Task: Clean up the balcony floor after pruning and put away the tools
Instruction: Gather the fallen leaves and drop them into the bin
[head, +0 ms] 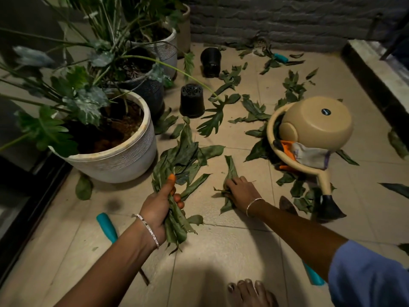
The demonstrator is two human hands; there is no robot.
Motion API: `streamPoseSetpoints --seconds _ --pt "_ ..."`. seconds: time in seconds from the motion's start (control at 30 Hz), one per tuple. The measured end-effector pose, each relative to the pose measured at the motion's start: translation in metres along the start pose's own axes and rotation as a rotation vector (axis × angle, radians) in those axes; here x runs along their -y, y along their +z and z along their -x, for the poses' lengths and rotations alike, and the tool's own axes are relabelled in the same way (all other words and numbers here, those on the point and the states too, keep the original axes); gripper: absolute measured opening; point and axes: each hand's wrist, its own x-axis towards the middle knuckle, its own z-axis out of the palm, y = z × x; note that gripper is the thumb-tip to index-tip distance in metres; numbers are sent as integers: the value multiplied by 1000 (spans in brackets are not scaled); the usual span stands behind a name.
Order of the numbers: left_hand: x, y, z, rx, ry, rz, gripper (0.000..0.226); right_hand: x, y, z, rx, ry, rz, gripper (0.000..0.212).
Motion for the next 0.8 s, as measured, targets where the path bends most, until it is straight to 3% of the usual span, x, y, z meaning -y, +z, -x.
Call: streamPoseSetpoints --seconds 0.17,0.27,0.4,0.53,0.7,0.8 --pt "6 17 2 -14 10 -12 40 -9 -5 30 5 60 -85 20" --pt "11 28 1 4 5 -36 40 -13 -17 42 -60 222 -294 13" --pt "17 46 0 15 14 -69 37 -11 -47 57 -249 449 -764 15" --pt "27 69 3 22 36 -99 37 -2 -82 84 -225 628 -1478 9" --pt "32 104 13 26 28 -75 37 -11 -120 132 -263 727 -1882 16" --pt "33 131 26 57 10 -52 39 -17 -152 171 -309 687 -2205 17"
